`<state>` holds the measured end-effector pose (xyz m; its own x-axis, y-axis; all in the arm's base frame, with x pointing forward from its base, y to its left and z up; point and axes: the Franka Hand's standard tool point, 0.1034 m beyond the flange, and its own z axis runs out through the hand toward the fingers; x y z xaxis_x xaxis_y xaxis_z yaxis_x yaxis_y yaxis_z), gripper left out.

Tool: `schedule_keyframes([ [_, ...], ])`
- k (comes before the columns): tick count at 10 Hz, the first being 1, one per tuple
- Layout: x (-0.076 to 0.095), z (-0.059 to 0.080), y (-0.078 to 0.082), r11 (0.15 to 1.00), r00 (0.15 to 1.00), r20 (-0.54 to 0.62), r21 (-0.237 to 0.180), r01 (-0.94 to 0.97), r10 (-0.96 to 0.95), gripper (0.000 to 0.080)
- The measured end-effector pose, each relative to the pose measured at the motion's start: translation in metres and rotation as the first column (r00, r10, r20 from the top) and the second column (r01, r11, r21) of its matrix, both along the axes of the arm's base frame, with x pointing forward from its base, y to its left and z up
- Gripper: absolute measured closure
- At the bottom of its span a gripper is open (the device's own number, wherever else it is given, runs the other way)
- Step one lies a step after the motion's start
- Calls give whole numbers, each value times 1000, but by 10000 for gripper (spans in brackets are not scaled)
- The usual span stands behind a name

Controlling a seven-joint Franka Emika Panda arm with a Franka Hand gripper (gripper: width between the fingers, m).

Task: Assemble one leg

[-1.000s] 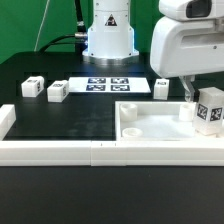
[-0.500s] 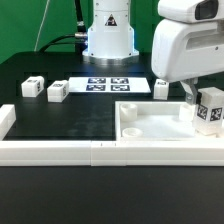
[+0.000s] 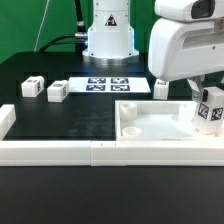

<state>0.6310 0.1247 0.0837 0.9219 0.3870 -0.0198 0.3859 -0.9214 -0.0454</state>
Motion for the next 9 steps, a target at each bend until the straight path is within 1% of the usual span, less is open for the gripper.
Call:
schedule_keyframes([
  [2, 0, 0, -1, 1000, 1000, 0, 1, 23, -23, 501],
  [3, -1, 1, -5, 996, 996, -8, 13, 87, -87, 505],
  [4, -2, 0, -6, 969, 969, -20, 23, 248, -247, 505],
  [5, -1, 0, -5, 937, 938, -23, 30, 347, -347, 505],
  [6, 0, 0, -6, 882, 883, -30, 42, 469, -468, 505],
  [8, 0, 0, -4, 749, 750, -48, 27, 662, -660, 505],
  [9, 0, -1, -3, 652, 652, -57, 17, 758, -756, 505],
])
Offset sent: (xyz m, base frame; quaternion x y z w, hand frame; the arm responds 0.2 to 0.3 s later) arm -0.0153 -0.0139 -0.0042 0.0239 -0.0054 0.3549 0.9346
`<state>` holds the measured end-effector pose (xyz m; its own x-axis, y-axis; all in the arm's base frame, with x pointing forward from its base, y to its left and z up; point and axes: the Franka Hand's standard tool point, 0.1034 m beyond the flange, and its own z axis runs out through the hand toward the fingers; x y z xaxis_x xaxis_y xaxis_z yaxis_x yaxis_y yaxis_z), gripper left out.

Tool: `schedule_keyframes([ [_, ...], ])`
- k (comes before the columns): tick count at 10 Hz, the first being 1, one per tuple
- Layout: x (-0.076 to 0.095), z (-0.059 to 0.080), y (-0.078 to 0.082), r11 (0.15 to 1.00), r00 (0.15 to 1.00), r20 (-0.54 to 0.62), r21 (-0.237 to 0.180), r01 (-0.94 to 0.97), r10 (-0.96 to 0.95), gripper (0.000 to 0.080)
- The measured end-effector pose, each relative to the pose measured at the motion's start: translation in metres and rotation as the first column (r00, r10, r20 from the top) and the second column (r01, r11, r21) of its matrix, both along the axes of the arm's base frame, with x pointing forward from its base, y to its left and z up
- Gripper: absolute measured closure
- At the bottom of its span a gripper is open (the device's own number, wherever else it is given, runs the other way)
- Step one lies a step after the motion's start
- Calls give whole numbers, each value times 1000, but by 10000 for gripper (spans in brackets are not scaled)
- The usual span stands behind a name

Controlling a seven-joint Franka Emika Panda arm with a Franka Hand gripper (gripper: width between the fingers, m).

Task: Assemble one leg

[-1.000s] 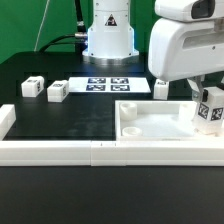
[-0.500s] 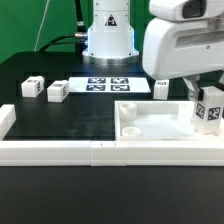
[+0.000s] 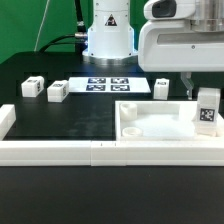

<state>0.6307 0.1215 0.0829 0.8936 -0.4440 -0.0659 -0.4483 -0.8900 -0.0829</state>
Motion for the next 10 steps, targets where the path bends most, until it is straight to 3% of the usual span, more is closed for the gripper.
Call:
schedule_keyframes([
  [2, 0, -1, 3, 970, 970, -21, -5, 243, -243, 505],
  [4, 0, -2, 8, 858, 857, -34, -13, 513, -513, 505],
  [6, 1, -1, 8, 763, 761, -69, 1, 646, -645, 505],
  [8, 0, -2, 9, 770, 769, -68, 2, 637, -636, 505],
  [9, 0, -2, 9, 810, 809, -61, 6, 587, -585, 326],
  [10, 0, -2, 9, 852, 851, -59, 8, 524, -522, 212],
])
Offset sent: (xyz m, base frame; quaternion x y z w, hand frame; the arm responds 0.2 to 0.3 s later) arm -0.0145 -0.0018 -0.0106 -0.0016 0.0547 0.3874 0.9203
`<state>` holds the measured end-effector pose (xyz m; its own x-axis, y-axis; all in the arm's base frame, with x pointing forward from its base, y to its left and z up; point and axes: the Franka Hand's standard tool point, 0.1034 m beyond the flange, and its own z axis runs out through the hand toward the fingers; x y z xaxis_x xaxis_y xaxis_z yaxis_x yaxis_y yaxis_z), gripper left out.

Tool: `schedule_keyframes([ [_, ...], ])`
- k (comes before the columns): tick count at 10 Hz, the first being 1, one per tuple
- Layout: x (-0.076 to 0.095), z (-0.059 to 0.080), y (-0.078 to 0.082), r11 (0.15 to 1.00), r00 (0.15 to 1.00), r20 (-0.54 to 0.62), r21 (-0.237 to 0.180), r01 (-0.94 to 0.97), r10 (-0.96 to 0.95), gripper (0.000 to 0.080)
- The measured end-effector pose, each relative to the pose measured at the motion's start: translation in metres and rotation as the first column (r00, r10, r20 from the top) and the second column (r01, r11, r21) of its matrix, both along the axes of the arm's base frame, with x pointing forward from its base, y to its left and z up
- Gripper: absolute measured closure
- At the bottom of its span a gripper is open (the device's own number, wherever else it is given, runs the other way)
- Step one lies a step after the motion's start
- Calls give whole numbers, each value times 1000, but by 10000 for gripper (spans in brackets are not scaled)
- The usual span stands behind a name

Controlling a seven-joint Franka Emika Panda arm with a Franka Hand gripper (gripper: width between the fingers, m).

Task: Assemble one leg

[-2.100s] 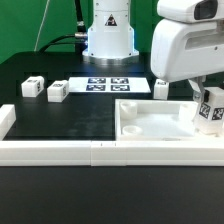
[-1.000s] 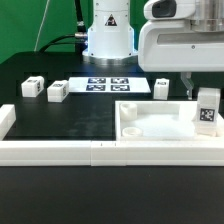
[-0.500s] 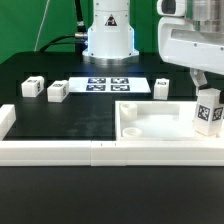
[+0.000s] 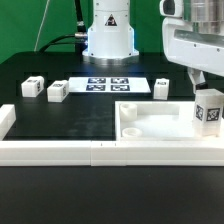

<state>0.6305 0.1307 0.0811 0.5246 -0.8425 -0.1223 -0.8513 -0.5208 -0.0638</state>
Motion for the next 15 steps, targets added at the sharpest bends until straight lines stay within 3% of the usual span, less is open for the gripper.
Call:
schedule_keyframes([
  [1, -1, 1, 1, 999, 999, -23, 1, -46, 46, 212],
  [2, 1, 3, 1, 972, 972, -4, -11, -235, 235, 161],
  [4, 2, 3, 2, 884, 884, 6, -28, -466, 467, 152],
  [8, 5, 2, -2, 588, 587, 44, -71, -806, 809, 150],
  [11, 5, 1, -5, 349, 346, 49, -85, -933, 937, 150],
  [14, 6, 1, -6, 329, 326, 50, -84, -940, 944, 150],
  [15, 6, 1, -6, 329, 326, 50, -84, -940, 944, 273],
])
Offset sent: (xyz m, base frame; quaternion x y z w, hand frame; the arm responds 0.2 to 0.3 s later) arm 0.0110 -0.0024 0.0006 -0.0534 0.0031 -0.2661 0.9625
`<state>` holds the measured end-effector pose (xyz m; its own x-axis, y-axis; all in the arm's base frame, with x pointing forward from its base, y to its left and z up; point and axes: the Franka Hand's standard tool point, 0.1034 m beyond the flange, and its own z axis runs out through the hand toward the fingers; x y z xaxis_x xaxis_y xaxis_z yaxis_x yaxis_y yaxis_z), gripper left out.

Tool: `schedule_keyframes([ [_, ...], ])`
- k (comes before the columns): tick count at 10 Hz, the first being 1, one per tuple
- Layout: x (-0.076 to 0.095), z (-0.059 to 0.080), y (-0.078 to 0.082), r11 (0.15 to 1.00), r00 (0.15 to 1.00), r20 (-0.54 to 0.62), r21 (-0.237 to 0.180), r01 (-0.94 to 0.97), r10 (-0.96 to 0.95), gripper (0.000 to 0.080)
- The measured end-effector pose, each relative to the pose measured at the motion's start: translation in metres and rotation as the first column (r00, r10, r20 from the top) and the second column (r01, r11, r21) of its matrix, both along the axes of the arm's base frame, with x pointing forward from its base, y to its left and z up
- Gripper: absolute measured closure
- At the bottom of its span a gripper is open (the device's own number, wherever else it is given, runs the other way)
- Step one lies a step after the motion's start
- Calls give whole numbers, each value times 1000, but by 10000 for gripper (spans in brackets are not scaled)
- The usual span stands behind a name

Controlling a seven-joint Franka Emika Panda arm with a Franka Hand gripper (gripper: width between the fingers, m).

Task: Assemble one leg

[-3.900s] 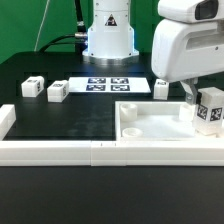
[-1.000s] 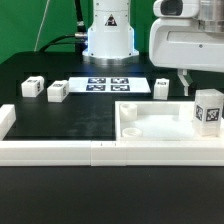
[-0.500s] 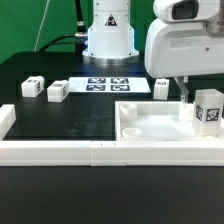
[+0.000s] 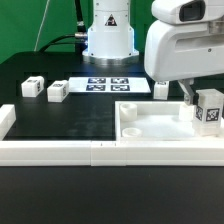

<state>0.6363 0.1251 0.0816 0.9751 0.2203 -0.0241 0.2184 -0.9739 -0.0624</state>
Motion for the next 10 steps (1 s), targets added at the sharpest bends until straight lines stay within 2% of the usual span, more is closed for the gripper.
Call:
schedule_keyframes([
  [1, 0, 0, 0, 1000, 1000, 0, 0, 0, 0, 410],
  [2, 0, 0, -1, 1000, 1000, 1, 0, 1, -1, 507],
  [7, 1, 0, -2, 999, 999, 0, -1, 38, -38, 506],
  [8, 1, 0, -2, 995, 995, -1, -1, 95, -95, 506],
  [10, 0, 0, -3, 930, 930, 4, 5, 367, -367, 506],
])
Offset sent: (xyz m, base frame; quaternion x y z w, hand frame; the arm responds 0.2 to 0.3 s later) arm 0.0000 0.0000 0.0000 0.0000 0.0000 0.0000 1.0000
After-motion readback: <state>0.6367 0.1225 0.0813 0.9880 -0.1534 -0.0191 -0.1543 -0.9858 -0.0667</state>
